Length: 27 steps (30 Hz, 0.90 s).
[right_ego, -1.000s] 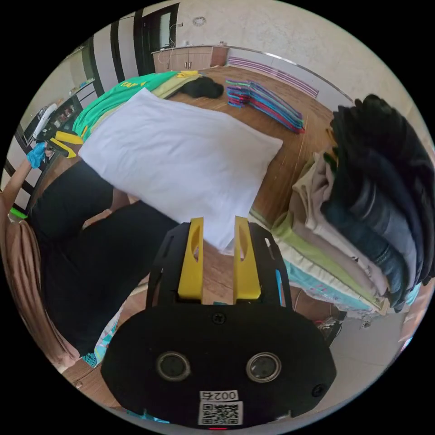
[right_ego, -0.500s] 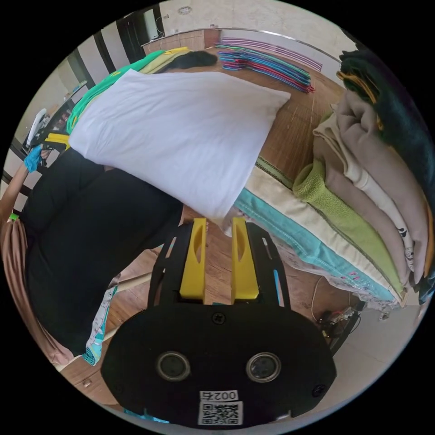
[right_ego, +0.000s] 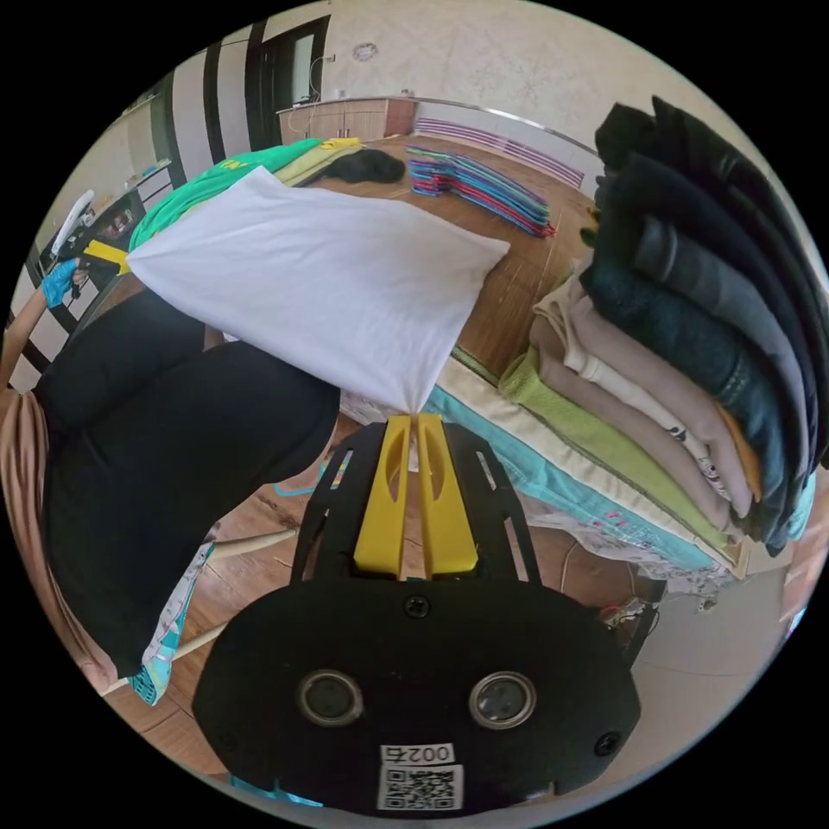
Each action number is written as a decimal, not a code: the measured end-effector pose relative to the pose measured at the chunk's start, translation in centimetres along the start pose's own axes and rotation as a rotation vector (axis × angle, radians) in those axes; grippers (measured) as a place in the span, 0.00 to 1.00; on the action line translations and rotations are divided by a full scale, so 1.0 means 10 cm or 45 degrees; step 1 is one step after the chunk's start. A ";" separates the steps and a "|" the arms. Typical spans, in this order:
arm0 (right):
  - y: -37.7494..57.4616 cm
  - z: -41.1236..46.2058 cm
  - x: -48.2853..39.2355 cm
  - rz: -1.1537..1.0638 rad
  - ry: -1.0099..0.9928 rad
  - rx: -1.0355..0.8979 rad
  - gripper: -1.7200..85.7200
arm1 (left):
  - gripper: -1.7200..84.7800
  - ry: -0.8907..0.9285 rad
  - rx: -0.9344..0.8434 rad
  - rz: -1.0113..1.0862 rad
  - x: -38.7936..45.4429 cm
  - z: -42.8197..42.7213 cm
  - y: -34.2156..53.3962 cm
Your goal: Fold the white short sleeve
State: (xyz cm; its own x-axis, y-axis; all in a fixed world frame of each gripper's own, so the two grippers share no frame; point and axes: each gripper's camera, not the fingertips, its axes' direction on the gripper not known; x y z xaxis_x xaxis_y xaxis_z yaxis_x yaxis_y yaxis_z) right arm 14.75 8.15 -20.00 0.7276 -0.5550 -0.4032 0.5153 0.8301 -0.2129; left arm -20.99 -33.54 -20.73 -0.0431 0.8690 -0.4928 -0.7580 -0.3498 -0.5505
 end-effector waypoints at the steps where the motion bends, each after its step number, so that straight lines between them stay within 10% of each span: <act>1: 0.03 -0.09 -0.03 -0.009 0.009 0.001 0.01 | 0.01 0.007 -0.002 0.009 0.01 -0.01 0.01; 27: 0.53 -0.85 -0.71 -0.016 -0.042 -0.103 0.01 | 0.01 0.119 -0.053 0.002 0.33 -0.26 0.58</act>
State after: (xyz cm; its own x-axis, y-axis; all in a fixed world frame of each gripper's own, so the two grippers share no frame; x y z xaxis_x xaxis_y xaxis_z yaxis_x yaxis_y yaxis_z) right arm 8.45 16.90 -25.80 0.7364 -0.5658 -0.3709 0.4871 0.8239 -0.2898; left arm -23.77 -33.63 -27.30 0.0183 0.8326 -0.5536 -0.7303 -0.3670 -0.5761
